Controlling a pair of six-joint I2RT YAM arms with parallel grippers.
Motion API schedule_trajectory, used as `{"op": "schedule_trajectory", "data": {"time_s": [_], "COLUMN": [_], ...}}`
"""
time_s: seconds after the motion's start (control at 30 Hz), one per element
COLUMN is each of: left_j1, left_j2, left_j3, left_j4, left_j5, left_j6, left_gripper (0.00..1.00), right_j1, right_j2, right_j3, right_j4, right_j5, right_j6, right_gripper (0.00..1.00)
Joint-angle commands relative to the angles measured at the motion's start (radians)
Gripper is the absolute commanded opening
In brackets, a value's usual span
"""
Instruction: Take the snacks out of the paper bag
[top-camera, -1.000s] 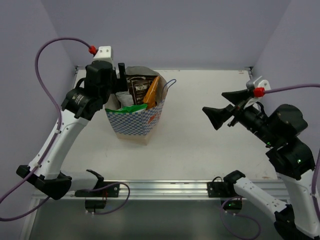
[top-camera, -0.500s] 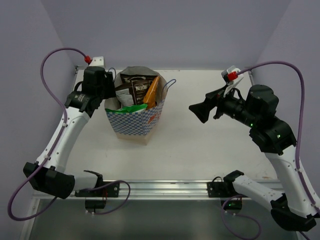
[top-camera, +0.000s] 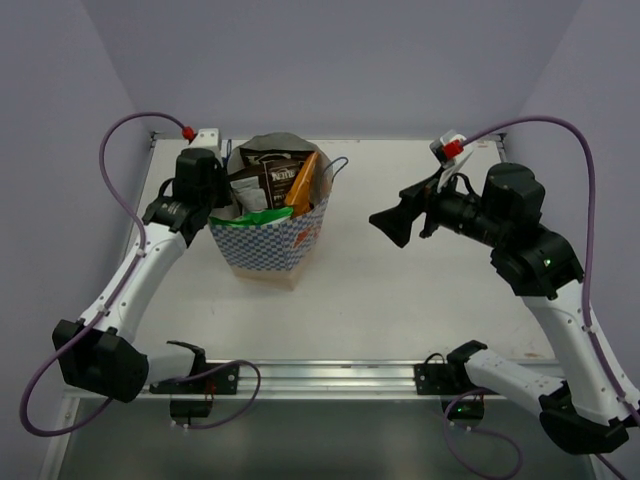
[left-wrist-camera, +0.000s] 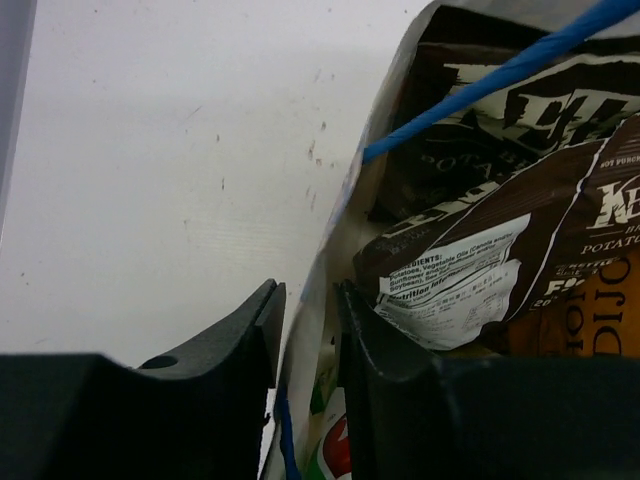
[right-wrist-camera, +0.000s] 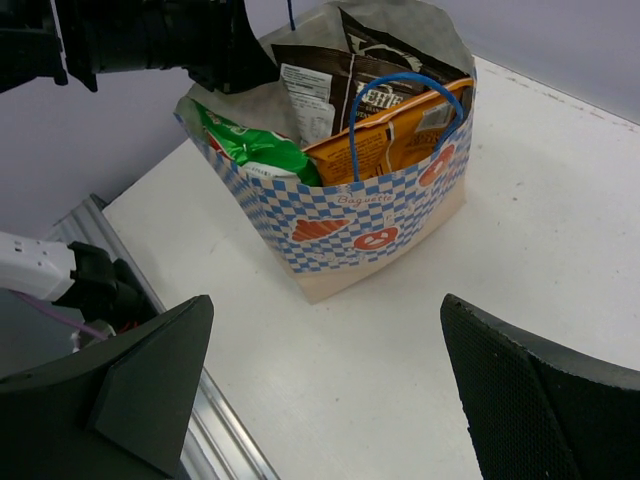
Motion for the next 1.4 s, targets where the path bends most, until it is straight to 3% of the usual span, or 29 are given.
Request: {"op": "schedule_trajectory", "data": {"time_s": [0.0,0.07,0.27,0.4,0.63,0.93,1.1,1.37], "left_j1": [0.009,0.010,0.013,0.013,0.010,-0.003,-0.007,-0.011], "left_j2": [-0.071,-0.087,-0.125,-0.153,-0.195,-0.231,-0.265,-0.324], "left_j3": [-0.070,-0.111,-0.165,-0.168,-0.174,-0.167,-0.162,-0.176], "left_j4": [0.142,0.187,0.245,0.251,0.228,0.149,0.116,0.015], "left_j5": [0.021,0.020,0.039,0.114,0.245,0.199,0.191,0.155], "left_j6": [0.022,0.028,0.033,-0.007,-0.141,-0.178,-0.176,-0.228], "left_gripper": [0.30,0.27,0.07,0.06,0.05,0.00,0.00,0.00], "right_j1": [0.003,0.003,0.011,0.044,0.218,0.410,0.410,0.390], "right_j2": [0.011,0.022,0.087,0.149,0.335,0.710,0.791,0.864], "right_j3": [0.054,0.075,0.173,0.268,0.508,0.900,0.882,0.769], "right_j4": [0.037,0.035,0.023,-0.011,-0.107,-0.267,-0.296,-0.319], "right_j5": [-0.047,-0.051,-0.065,-0.032,0.129,0.398,0.531,0.588], "right_j6": [0.016,0.019,0.046,0.065,0.097,0.244,0.328,0.379], "right_gripper": [0.99,0.99,0.99,0.99,0.99,0.99,0.99,0.98]}}
